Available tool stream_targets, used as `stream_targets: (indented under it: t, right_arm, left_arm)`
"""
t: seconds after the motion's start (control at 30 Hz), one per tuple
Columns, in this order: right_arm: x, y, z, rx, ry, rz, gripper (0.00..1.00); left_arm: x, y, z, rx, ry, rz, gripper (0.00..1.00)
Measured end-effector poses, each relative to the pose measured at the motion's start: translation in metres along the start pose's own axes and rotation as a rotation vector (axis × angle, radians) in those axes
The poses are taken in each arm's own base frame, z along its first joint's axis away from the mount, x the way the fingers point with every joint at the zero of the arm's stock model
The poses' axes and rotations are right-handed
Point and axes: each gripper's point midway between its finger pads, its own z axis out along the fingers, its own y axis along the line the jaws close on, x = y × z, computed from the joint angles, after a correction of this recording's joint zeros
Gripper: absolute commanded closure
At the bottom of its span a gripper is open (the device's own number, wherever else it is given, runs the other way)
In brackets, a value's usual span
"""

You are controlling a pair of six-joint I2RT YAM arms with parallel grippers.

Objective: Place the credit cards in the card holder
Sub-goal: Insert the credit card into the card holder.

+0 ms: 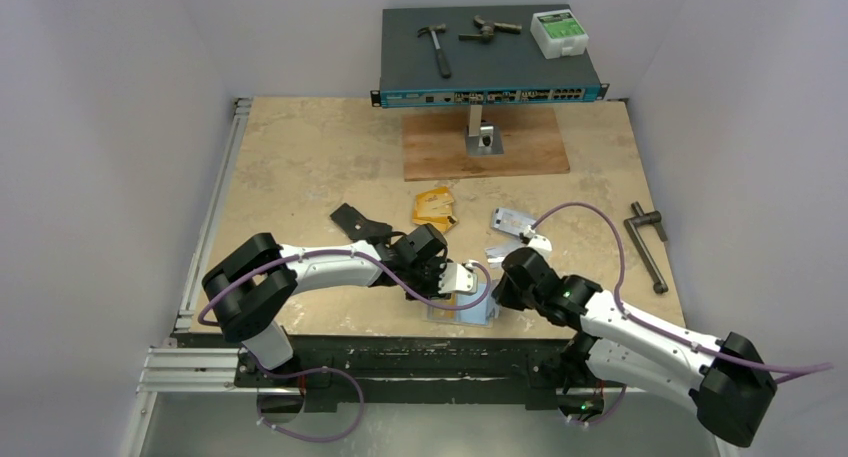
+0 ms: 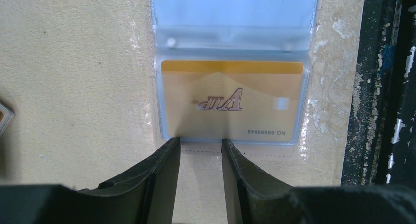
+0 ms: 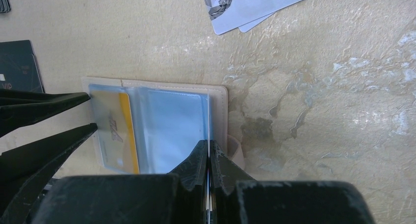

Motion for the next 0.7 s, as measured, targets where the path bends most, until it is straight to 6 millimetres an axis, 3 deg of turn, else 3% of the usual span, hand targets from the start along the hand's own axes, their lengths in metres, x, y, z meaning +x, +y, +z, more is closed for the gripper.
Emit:
stream_targets:
  t: [0.23,0.43,0.7]
  right_arm:
    - [0.003,0.001,-0.002,-0.040,-0.011,0.052,1.00]
    - [0.007,0.016,-0.010,-0.181,-0.016,0.135,1.00]
    - [0.020,0.030,-0.003,-0.271,0.036,0.185,1.00]
  left_arm:
    - [0.000,0.000,0.000,0.000,0.001,0.001,0.64]
    - [0.001,0.000,0.000,-0.001,0.005,0.002,0.64]
    - [0.005,-0.002,-0.004,0.004,0.024,0.003,0.64]
